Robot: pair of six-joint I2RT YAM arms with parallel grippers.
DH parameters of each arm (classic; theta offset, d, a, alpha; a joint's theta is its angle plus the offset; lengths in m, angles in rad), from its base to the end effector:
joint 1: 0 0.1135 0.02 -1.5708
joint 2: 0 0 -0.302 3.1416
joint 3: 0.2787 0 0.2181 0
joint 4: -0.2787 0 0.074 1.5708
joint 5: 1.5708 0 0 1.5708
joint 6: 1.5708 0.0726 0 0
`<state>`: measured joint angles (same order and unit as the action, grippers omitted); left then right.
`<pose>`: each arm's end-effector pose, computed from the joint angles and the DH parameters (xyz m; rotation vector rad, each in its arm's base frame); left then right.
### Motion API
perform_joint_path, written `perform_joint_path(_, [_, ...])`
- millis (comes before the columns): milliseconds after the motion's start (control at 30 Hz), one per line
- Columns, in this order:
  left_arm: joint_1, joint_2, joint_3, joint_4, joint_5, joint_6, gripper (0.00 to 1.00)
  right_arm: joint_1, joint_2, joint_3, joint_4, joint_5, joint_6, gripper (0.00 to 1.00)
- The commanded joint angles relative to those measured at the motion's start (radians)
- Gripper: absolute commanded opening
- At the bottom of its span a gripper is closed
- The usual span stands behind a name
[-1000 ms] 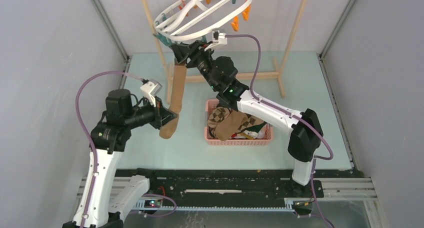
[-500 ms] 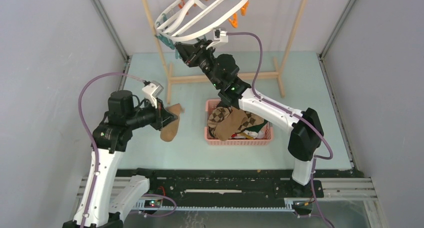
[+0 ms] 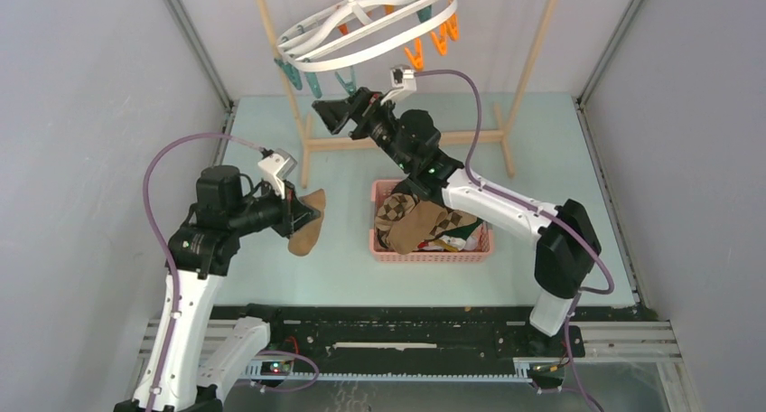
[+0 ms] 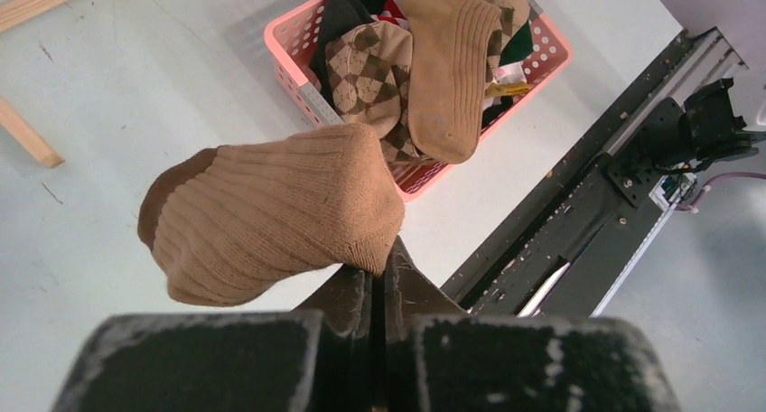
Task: Remove the socks clipped to the hanger
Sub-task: Remove the sock from the hanger.
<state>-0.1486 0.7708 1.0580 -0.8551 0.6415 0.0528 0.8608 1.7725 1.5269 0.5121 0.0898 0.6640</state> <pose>0.0914 -0.0576 0.3698 0.5817 2.0164 -0.7393 0.2915 0.3292 0.4551 -0.0559 1.4109 1.2291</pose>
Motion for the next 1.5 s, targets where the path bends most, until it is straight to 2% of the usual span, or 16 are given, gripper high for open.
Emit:
perform_joint_path(0, [-0.008, -0.023, 0.011, 0.0, 0.046, 0.063, 0.0, 0.025, -0.117, -0.097, 0.04, -0.074, 0.037, 1.0])
perform_joint_path(133, [-0.008, -0.041, 0.02, -0.022, 0.072, 0.103, 0.0, 0.046, -0.211, -0.257, 0.056, -0.177, 0.053, 1.0])
perform_joint_path(200, [-0.008, -0.051, 0.019, -0.031, 0.09, 0.12, 0.0, 0.064, -0.262, -0.378, 0.115, -0.238, 0.05, 1.0])
perform_joint_path(367, [-0.008, -0.064, 0.015, -0.033, 0.151, 0.136, 0.0, 0.107, -0.322, -0.554, 0.245, -0.373, 0.046, 1.0])
perform_joint_path(733, [-0.009, -0.086, 0.035, -0.068, 0.25, 0.163, 0.0, 0.136, -0.243, -0.581, 0.422, -0.461, 0.183, 0.81])
perform_joint_path(933, [-0.009, -0.079, 0.045, -0.07, 0.267, 0.16, 0.0, 0.132, -0.211, -0.58, 0.485, -0.483, 0.251, 0.62])
perform_joint_path(1133, [-0.011, -0.067, 0.061, -0.067, 0.267, 0.162, 0.0, 0.127, -0.207, -0.581, 0.486, -0.509, 0.272, 0.34])
perform_joint_path(1200, [-0.011, -0.064, 0.06, -0.063, 0.255, 0.159, 0.01, 0.117, -0.21, -0.581, 0.484, -0.518, 0.28, 0.19])
perform_joint_path(1233, [-0.011, -0.065, 0.058, -0.061, 0.245, 0.158, 0.1, 0.109, -0.216, -0.581, 0.479, -0.52, 0.285, 0.11])
perform_joint_path(1267, [-0.011, -0.065, 0.054, -0.061, 0.233, 0.157, 0.33, 0.098, -0.225, -0.588, 0.468, -0.514, 0.289, 0.05])
perform_joint_path(1333, [-0.011, -0.067, 0.044, -0.063, 0.197, 0.162, 0.93, 0.064, -0.263, -0.614, 0.427, -0.488, 0.286, 0.0])
perform_joint_path(1367, [-0.011, -0.071, 0.036, -0.064, 0.172, 0.165, 0.99, 0.046, -0.287, -0.629, 0.392, -0.478, 0.274, 0.0])
perform_joint_path(1467, [-0.01, -0.07, 0.006, -0.059, 0.059, 0.171, 1.0, 0.003, -0.408, -0.666, 0.176, -0.404, 0.178, 0.0])
